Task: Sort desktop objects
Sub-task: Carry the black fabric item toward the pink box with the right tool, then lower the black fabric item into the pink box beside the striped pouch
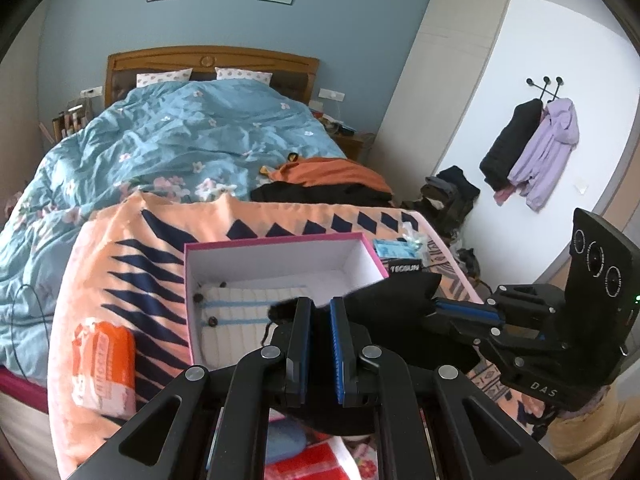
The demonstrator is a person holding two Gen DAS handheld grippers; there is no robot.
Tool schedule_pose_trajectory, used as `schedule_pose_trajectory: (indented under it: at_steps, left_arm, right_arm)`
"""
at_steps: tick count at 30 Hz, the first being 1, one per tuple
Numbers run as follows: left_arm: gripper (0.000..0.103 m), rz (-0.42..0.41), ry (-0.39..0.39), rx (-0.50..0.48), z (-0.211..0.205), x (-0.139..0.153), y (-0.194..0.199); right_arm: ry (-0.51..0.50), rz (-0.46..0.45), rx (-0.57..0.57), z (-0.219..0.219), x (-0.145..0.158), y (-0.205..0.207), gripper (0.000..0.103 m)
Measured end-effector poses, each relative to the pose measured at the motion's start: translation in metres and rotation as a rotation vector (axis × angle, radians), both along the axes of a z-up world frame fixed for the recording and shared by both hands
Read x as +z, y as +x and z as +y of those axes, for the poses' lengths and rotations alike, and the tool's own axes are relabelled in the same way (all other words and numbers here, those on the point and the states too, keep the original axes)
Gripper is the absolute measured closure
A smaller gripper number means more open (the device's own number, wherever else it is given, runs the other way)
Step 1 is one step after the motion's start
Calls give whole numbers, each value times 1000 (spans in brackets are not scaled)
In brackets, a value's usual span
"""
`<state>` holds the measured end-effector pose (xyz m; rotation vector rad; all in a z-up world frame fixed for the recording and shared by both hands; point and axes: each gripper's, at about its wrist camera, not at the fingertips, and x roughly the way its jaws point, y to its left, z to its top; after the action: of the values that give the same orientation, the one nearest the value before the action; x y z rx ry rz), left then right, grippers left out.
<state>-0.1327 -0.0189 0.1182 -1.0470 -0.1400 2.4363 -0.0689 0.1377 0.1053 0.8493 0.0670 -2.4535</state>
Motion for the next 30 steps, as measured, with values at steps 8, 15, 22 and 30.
schedule_pose_trajectory:
  at_steps: [8,15,22,30]
  left_arm:
    - [95,6,-15,7,0,0,-15]
    - [95,-36,-25,15,-1,-18,-27]
    - [93,-125,-67,-12,8,-55,-31]
    - [85,-231,-116,-58,28,-98,-31]
  right_arm:
    - [8,18,7,-5,4,-16,97]
    - [16,-15,10,-9,-7,-30,97]
    - [65,-155,-33,2,-48,-48,97]
    - [146,-325,-89,18,-100,-66,81]
